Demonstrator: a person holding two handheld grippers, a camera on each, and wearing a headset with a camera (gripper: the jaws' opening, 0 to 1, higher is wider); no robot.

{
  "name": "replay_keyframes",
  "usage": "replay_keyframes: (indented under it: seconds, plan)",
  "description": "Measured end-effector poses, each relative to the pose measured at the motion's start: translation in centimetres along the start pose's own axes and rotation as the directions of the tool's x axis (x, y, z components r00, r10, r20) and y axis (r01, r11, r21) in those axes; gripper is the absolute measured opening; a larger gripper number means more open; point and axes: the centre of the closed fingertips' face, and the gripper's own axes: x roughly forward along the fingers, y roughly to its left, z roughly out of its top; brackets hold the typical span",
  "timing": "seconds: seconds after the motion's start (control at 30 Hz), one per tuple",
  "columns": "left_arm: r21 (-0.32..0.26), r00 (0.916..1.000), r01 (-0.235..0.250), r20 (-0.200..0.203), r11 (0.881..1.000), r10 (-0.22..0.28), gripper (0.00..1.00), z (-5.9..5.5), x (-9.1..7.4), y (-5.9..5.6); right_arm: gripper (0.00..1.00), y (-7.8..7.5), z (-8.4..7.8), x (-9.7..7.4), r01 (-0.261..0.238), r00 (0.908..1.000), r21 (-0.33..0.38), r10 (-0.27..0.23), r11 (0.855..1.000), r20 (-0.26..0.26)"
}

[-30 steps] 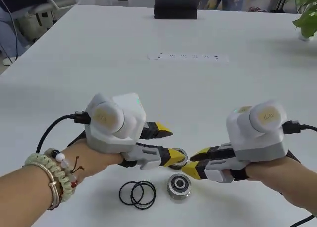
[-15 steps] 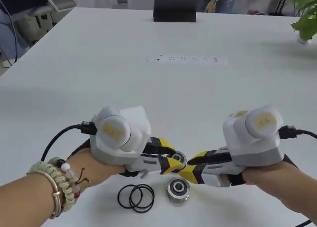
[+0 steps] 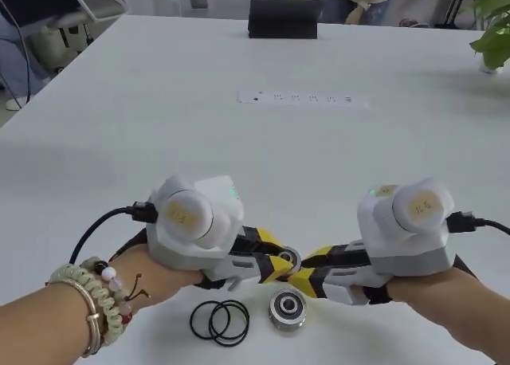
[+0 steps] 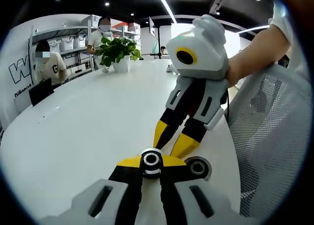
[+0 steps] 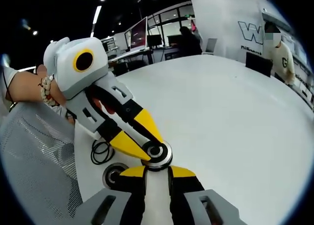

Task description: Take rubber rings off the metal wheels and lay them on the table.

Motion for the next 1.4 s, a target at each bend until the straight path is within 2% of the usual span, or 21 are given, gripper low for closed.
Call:
replay_keyframes:
  seconds: [0.07,0.1,0.17,0.3,0.37,0.4,0.47,0.6,0.77,0.83,0.93,1.2,1.4]
  plan:
    - [-0.005,1.0000,0.000,0.001,1.000,0.000,0.07,0.0,0.0,0.0,0.12,-0.1,-0.1,-0.1,0.004,1.0000,-0.020,-0.004,1.000,-0.008]
    - [-0.006,1.0000,-0.002,0.000,1.000,0.002,0.07,0.0,0.0,0.0,0.06,-0.5,-0.5,-0.2,0.018,0.9993,-0.064,-0.020,0.998,-0.030]
    - [-0.006,1.0000,-0.004,-0.001,1.000,0.004,0.07,0.0,0.0,0.0,0.01,-0.5,-0.3,-0.2,0.017,0.9998,-0.047,-0.017,0.999,-0.014]
    - [0.000,1.0000,-0.008,-0.006,1.000,0.008,0.08,0.0,0.1,-0.1,0.00,-0.6,-0.2,-0.2,0.022,0.9997,-0.054,-0.023,0.998,-0.013]
    - [0.001,0.9999,-0.009,-0.006,1.000,0.009,0.08,0.0,0.1,-0.1,0.00,-0.7,-0.2,-0.1,0.027,0.9995,-0.013,-0.028,1.000,-0.013]
    - [0.000,0.9999,-0.010,-0.006,1.000,0.010,0.08,-0.1,0.2,0.0,0.00,-0.8,-0.2,-0.1,0.026,0.9996,0.041,-0.026,0.999,-0.008]
    - [-0.002,0.9999,-0.012,-0.005,1.000,0.012,0.08,-0.1,0.2,0.0,0.00,-1.0,-0.2,-0.2,0.025,0.9997,0.100,-0.025,0.995,0.003]
    - [-0.005,0.9999,-0.013,-0.003,1.000,0.013,0.08,-0.1,0.2,0.0,0.00,-1.4,0.0,-0.4,0.026,0.9991,0.176,-0.031,0.984,0.029]
    - [-0.009,0.9998,-0.017,0.006,1.000,0.017,0.08,-0.1,0.1,0.0,0.00,-1.7,0.4,-0.6,0.032,0.9978,0.205,-0.044,0.978,0.051]
    - [-0.013,0.9998,-0.018,0.004,1.000,0.019,0.08,-0.1,0.1,0.0,0.00,-1.8,0.6,-0.7,0.024,0.9973,0.241,-0.040,0.970,0.062]
    - [-0.014,0.9998,-0.017,0.005,1.000,0.017,0.08,-0.1,0.1,0.0,0.00,-1.9,0.6,-0.7,0.024,0.9971,0.248,-0.041,0.969,0.065]
    - [-0.005,0.9999,-0.013,0.000,1.000,0.013,0.08,-0.3,-0.1,-0.1,0.00,-1.7,0.8,-0.8,0.018,0.9967,0.279,-0.039,0.960,0.071]
    - [-0.013,0.9999,-0.012,-0.002,1.000,0.012,0.07,-0.3,-0.1,-0.1,0.00,-1.2,1.2,-1.0,0.003,0.9961,0.324,-0.031,0.946,0.082]
